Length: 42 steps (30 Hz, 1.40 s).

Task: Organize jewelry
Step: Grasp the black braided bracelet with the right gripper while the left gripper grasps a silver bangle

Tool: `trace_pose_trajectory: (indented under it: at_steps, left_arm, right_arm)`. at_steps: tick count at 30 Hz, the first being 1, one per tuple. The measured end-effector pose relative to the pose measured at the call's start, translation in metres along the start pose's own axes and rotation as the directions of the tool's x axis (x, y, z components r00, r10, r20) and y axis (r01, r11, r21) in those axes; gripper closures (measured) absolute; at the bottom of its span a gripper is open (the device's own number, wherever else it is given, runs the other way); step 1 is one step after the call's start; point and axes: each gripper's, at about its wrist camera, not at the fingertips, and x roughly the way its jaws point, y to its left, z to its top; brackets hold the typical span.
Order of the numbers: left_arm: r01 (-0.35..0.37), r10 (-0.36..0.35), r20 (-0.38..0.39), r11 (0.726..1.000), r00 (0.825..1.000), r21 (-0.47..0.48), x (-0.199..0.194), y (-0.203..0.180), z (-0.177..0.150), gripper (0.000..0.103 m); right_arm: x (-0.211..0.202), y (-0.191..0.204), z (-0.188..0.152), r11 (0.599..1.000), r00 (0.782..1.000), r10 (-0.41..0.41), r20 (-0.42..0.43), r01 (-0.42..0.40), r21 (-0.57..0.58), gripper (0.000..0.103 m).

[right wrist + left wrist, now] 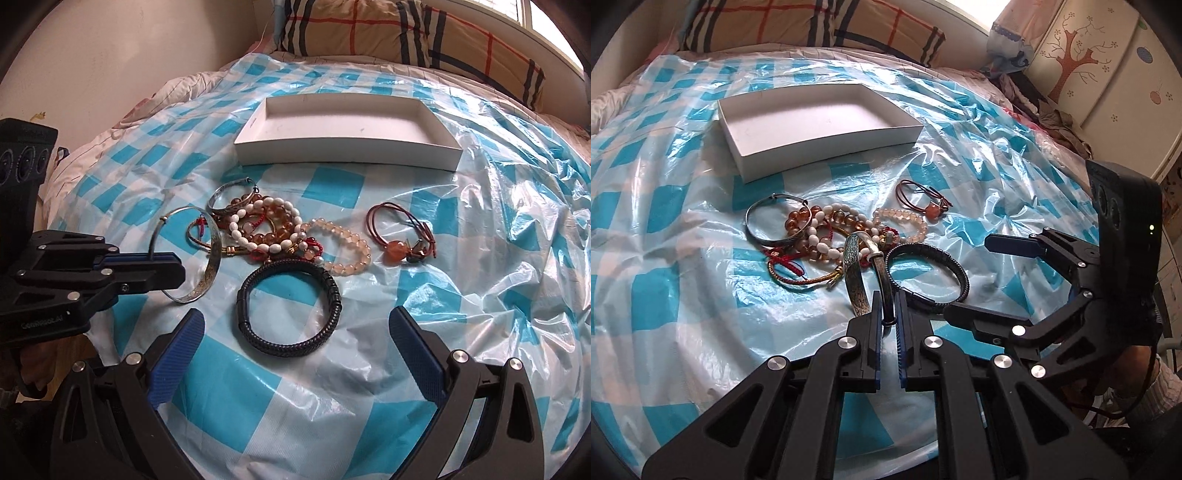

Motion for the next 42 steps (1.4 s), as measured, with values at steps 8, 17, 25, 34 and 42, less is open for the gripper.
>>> trace_pose_trajectory:
  at_steps: [8,17,25,34,42]
  left_arm:
    - [-0.018,0.018,-0.007,1.0,1.0,-0.008,0.004,0.005,-0.002,0.097]
    - [-0.019,0.019,-0.004,1.0,1.0,0.004,0.005,0.002,0.0,0.097]
    - [-0.005,0.005,0.013,1.0,1.0,0.021,0.0,-0.004,0.008,0.097]
    - [0.025,-0.028,0.073,0.999,0.997,0.043,-0.009,-0.013,0.043,0.097]
    - [0.005,-0.011,0.131,0.999,0.991,0.048,-0.01,-0.006,0.084,0.097]
  right_arm:
    - [0.031,0.0,0.005,0.999,0.998,0.028,-0.064,-0.03,-0.028,0.008]
    - [0.02,-0.016,0.004,0.993,0.993,0.11,-0.031,-0.108,0.052,0.038]
    - [-0.008,-0.032,-0.002,0.984,0.99,0.128,0.053,-0.134,0.119,0.038]
    - [-0.023,-0.046,0.021,0.978,0.981,0.113,0.161,-0.138,0.158,0.038]
    - [-0.023,-0.055,0.051,0.984,0.97,0.079,0.23,-0.112,0.136,0.038]
